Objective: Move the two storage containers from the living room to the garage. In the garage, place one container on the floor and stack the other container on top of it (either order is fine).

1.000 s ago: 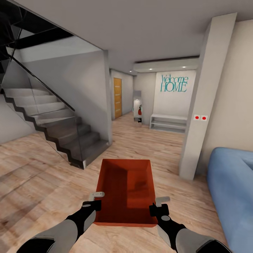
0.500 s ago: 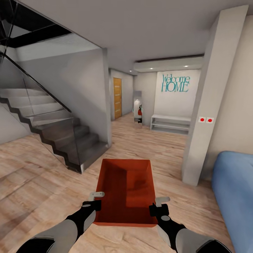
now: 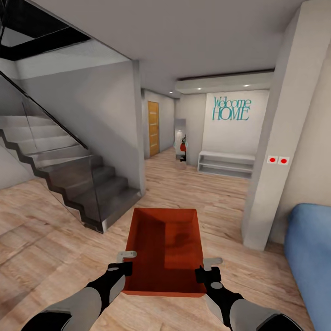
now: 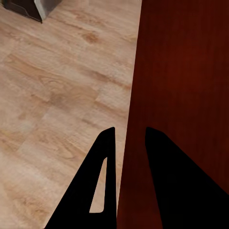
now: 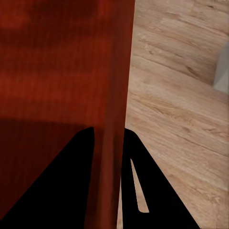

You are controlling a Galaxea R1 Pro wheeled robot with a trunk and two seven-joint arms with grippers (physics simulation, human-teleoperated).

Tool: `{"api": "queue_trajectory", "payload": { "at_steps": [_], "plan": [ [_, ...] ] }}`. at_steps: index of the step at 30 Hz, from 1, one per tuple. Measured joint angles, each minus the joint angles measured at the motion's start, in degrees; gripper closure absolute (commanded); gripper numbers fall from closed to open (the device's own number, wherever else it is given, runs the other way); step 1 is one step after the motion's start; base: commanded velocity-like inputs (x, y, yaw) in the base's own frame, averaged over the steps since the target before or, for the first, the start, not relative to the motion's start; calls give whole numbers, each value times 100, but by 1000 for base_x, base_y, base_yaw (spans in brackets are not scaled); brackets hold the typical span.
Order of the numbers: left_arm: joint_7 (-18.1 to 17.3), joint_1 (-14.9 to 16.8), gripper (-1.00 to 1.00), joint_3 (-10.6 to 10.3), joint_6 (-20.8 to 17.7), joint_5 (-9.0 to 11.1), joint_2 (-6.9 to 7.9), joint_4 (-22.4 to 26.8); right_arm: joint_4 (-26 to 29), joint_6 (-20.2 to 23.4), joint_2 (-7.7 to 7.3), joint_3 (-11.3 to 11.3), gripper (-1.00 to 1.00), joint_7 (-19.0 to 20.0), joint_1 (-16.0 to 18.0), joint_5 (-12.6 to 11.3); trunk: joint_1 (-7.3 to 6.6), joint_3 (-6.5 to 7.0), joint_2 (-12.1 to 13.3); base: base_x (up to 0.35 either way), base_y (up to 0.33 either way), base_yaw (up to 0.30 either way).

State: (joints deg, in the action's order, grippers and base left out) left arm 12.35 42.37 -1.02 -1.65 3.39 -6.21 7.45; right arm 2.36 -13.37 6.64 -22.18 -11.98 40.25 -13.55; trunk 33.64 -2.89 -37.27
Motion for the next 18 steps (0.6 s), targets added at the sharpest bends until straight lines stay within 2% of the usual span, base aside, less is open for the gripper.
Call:
{"api": "queue_trajectory", "payload": {
  "at_steps": [13,18],
  "plan": [
    [8,0,100,5,2,-5,-6,1,3,1,-5,17,100,-1,0,25,0,0,0,322,0,-2],
    [-7,1,100,1,2,-6,2,1,0,-7,4,-3,100,-12,-1,-2,0,0,0,322,0,-152]
  ]
}}
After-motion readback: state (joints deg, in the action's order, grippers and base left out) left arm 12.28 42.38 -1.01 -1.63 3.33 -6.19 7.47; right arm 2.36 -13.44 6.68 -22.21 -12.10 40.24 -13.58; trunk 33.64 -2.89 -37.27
